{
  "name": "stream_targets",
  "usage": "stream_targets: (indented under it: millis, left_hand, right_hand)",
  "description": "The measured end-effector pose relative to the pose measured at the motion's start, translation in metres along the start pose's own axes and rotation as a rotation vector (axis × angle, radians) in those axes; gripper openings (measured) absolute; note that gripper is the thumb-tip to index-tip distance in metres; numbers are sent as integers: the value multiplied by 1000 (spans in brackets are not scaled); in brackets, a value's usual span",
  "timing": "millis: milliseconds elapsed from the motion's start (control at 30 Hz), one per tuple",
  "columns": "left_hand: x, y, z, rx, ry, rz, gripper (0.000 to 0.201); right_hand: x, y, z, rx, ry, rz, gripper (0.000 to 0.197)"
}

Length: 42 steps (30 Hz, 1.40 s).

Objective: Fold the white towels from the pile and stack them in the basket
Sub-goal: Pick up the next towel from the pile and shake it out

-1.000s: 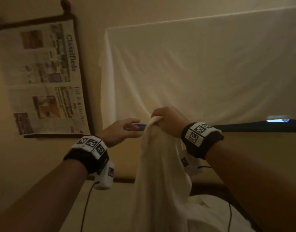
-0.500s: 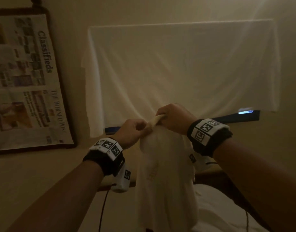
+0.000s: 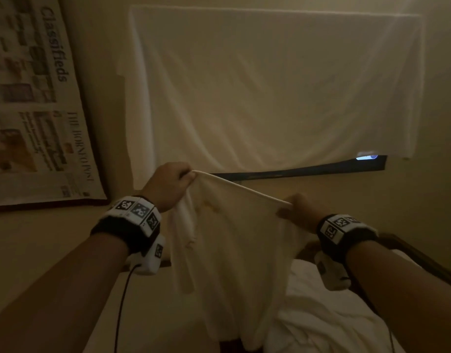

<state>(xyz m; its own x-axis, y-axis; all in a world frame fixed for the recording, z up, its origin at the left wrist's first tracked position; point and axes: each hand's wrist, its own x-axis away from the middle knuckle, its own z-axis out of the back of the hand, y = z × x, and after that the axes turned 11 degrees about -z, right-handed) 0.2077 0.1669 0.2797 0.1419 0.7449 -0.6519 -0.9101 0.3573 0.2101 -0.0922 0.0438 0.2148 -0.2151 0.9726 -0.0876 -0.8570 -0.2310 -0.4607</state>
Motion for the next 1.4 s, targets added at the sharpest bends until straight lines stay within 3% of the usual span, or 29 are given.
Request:
stream_targets:
  millis: [167, 300, 400, 467, 533, 600, 767, 867, 967, 1133, 1233, 1300, 1400]
  left_hand:
    - [28, -25, -1, -70, -26, 257, 28]
    - [42, -8, -13, -78, -249, 355, 19]
    - [39, 24, -33, 196, -426, 346, 59]
    - [31, 53, -48, 435, -330, 294, 62]
    - [20, 72, -60, 502, -184, 196, 37]
    - [13, 79, -65, 421, -71, 110, 17]
    - [3, 90, -54, 318, 100, 8, 38]
    - [-6, 109, -43, 255, 126, -27, 43]
    - [-11, 117, -21, 195, 176, -48, 35]
    - [10, 110, 21, 213, 349, 47, 37]
    - [28, 105, 44, 167, 315, 92, 32]
    - [37, 100, 50, 72, 220, 100, 30]
    - [49, 88, 54, 11, 148, 112, 30]
  right_hand:
    - [6, 35, 6, -169, 79, -19, 22]
    - [11, 8, 18, -494, 217, 50, 15]
    - [21, -35, 24, -553, 232, 258, 20]
    - [28, -56, 21, -455, 184, 395, 29]
    - [32, -65, 18, -381, 141, 448, 21]
    - [34, -66, 20, -371, 141, 479, 12]
    - [33, -59, 26, -367, 158, 539, 20]
    - [38, -38, 19, -461, 71, 502, 29]
    - [37, -10, -11, -474, -56, 336, 25]
    - [25, 43, -87, -251, -252, 130, 16]
    - [44, 13, -93, -612, -331, 184, 13]
    - [65, -32, -78, -794, -329, 330, 34]
    - [98, -100, -56, -768, -254, 553, 44]
